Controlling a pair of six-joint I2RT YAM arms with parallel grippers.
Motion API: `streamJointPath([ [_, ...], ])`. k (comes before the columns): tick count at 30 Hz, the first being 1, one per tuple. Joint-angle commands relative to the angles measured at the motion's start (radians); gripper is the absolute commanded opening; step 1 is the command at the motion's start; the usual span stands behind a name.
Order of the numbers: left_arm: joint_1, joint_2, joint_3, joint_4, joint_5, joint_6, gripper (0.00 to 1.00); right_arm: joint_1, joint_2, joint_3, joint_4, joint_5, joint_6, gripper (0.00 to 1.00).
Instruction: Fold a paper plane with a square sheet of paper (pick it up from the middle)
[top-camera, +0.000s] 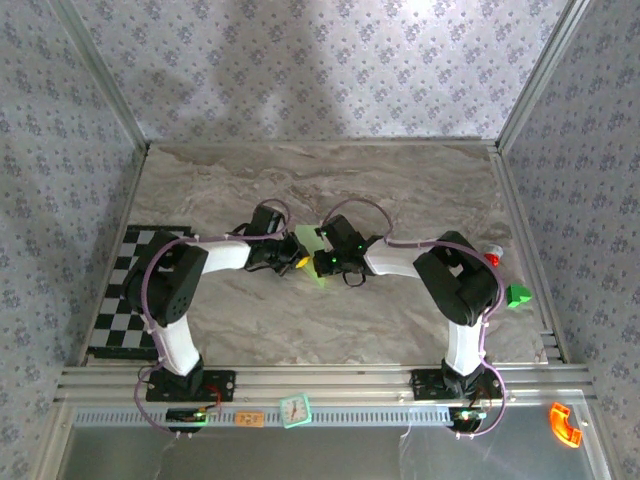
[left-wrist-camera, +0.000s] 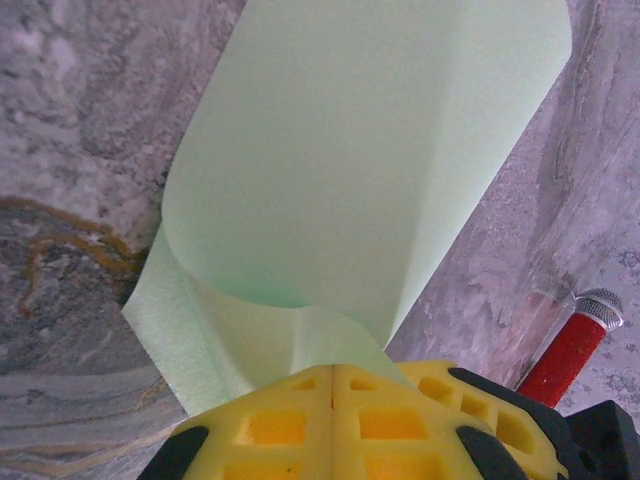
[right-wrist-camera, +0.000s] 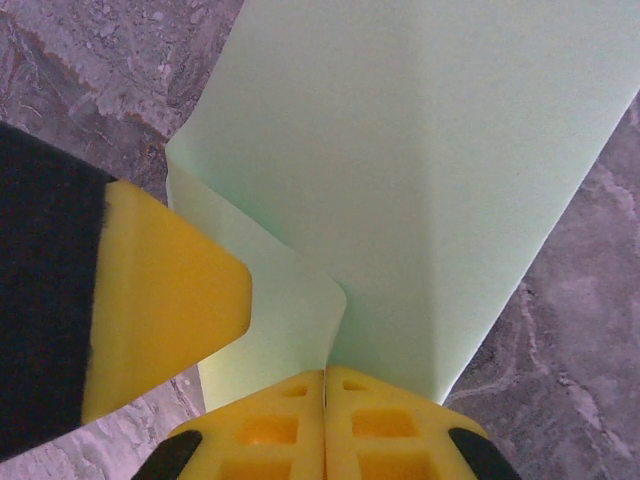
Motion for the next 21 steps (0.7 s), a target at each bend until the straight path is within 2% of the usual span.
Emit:
streamJointPath([
  [1, -0.008, 0.008, -0.001, -0.013, -0.016, -0.013, 0.07, -0.01, 0.055, -0.018, -0.111, 0.022, 0.0, 0.09],
  [21, -0.008, 0.024, -0.021, -0.016, -0.031, -0.015, 0.05, -0.009, 0.065, -0.003, -0.135, 0.023, -0.004, 0.11],
])
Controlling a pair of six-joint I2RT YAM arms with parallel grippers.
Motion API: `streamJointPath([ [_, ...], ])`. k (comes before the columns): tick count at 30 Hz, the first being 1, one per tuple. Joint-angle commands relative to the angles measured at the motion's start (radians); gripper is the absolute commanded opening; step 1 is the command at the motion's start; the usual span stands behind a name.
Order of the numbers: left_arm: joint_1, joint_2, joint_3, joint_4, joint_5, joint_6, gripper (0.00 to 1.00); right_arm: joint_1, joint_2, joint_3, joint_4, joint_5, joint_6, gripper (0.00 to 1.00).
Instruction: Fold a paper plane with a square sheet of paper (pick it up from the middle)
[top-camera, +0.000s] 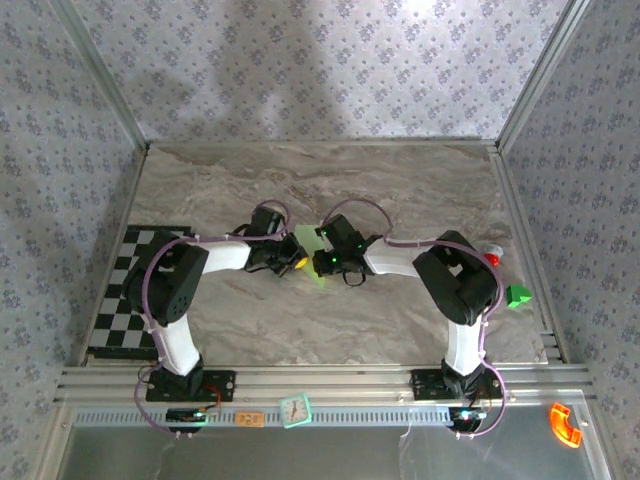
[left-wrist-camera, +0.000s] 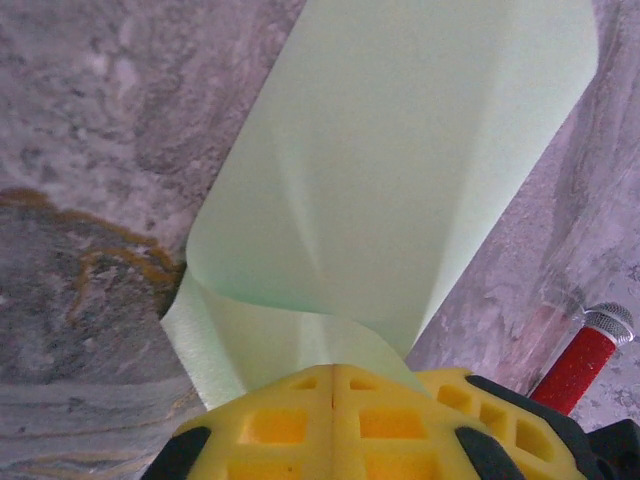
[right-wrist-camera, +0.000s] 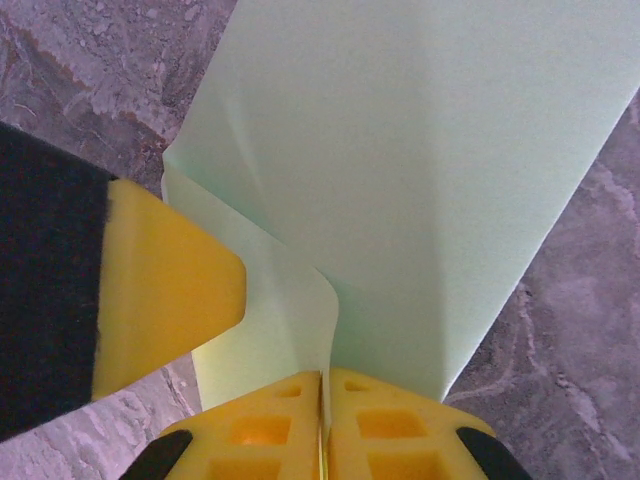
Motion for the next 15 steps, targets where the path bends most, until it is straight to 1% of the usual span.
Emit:
streamJointPath([
  [1, -0.008, 0.022, -0.015, -0.014, -0.009, -0.007, 0.05, -0.007, 0.061, -0.011, -0.127, 0.027, -0.004, 0.11],
  [10, -0.006, 0.032, -0.025, -0.009, -0.016, -0.006, 0.05, -0.007, 0.066, 0.0, -0.139, 0.028, -0.001, 0.11],
  [13, -0.004, 0.041, -0.028, -0.011, -0.02, -0.006, 0.05, -0.012, 0.058, 0.019, -0.162, -0.001, 0.009, 0.11],
  [15, -0.002, 0.048, -0.034, -0.01, -0.024, -0.008, 0.05, -0.019, 0.041, 0.043, -0.181, -0.016, 0.023, 0.13],
])
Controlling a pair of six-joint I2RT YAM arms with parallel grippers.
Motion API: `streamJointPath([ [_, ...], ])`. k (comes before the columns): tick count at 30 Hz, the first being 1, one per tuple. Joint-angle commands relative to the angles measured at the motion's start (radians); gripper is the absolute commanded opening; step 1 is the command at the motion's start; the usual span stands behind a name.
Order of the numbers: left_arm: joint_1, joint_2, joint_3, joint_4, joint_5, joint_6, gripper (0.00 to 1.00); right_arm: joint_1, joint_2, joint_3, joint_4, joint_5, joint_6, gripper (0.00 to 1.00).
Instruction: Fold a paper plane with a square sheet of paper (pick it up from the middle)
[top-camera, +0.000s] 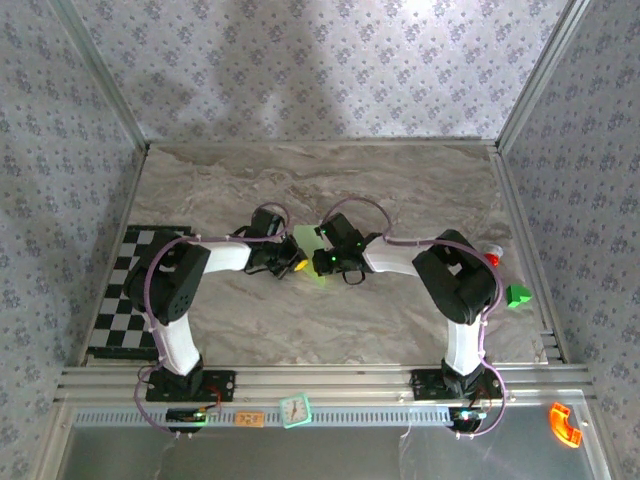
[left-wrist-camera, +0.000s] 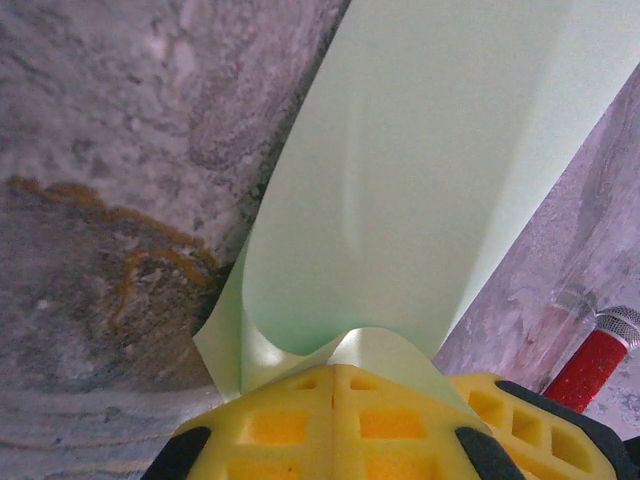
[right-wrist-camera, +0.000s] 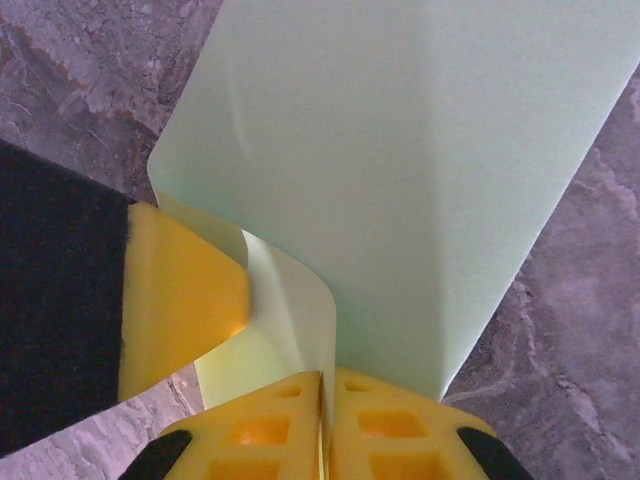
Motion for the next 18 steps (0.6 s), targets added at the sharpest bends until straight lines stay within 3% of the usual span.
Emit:
streamJointPath([
  [1, 0.0, 0.039, -0.027, -0.013, -0.024, -0.007, 0.05, -0.014, 0.023, 0.022, -0.141, -0.011, 0.023, 0.16],
  [6, 0.008, 0.047, -0.036, -0.003, -0.029, -0.013, 0.05, -0.028, -0.055, 0.057, -0.173, -0.008, 0.045, 0.34],
  [10, 0.01, 0.057, -0.036, 0.002, -0.028, -0.018, 0.05, -0.04, -0.113, 0.04, -0.182, 0.007, 0.039, 0.4],
  [14, 0.011, 0.061, -0.035, 0.004, -0.027, -0.021, 0.05, -0.039, -0.159, -0.009, -0.148, -0.02, 0.01, 0.39],
  [18, 0.013, 0.06, -0.035, 0.0, -0.028, -0.021, 0.05, -0.015, -0.159, -0.02, -0.139, -0.097, -0.036, 0.31],
])
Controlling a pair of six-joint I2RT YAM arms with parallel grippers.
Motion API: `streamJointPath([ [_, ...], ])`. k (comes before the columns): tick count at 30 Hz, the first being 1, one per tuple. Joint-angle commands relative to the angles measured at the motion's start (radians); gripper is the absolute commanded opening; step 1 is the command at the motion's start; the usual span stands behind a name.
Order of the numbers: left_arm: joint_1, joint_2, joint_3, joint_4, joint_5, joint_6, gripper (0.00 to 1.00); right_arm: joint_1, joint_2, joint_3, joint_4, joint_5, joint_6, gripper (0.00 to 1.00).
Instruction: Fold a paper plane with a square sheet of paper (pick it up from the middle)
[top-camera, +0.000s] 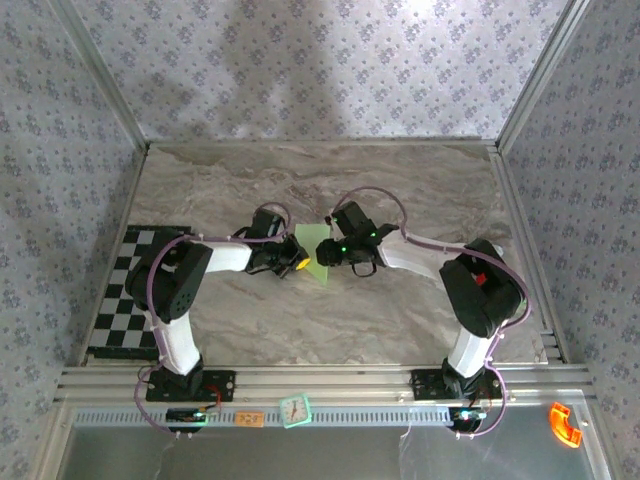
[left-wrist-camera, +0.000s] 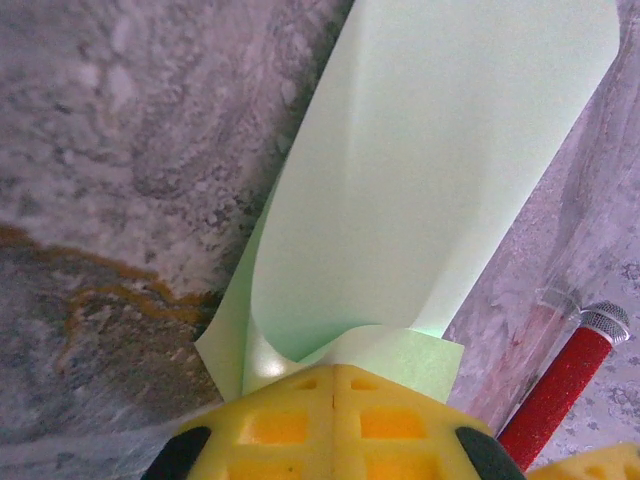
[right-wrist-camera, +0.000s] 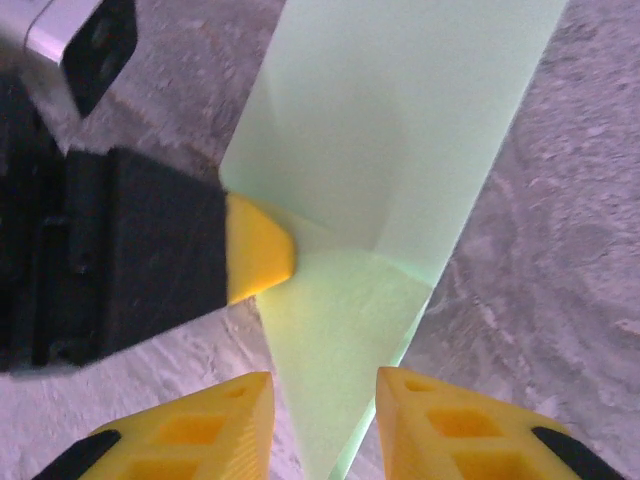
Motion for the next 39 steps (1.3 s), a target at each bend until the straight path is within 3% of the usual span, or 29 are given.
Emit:
streamJointPath([
  [1, 0.011, 0.042, -0.026, -0.066, -0.036, -0.013, 0.05, 0.028, -0.003, -0.016, -0.011, -0.069, -0.052, 0.28],
  [6, 0.01, 0.042, -0.028, -0.068, -0.037, -0.013, 0.05, 0.059, 0.038, 0.005, -0.01, -0.119, -0.08, 0.16],
  [11, 0.01, 0.042, -0.026, -0.072, -0.036, -0.011, 0.05, 0.073, 0.08, 0.032, -0.021, -0.122, -0.09, 0.13],
  [39, 0.015, 0.057, -0.033, -0.083, -0.03, 0.004, 0.04, 0.051, 0.147, 0.006, -0.043, -0.074, -0.067, 0.11],
])
